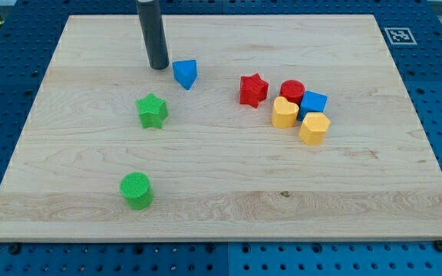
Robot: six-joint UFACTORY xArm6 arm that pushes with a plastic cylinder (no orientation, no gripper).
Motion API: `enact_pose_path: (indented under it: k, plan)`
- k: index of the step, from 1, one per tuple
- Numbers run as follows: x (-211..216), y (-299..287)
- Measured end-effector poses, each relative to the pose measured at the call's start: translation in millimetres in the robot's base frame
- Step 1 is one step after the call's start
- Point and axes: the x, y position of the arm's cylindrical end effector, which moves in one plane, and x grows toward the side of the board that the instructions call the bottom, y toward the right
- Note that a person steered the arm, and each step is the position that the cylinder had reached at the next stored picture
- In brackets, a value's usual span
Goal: Place the blue triangle in between green and red star
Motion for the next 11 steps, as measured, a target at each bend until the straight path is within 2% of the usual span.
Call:
enact_pose_path:
  k: [8,11]
  plan:
    - [35,70]
    - [59,69]
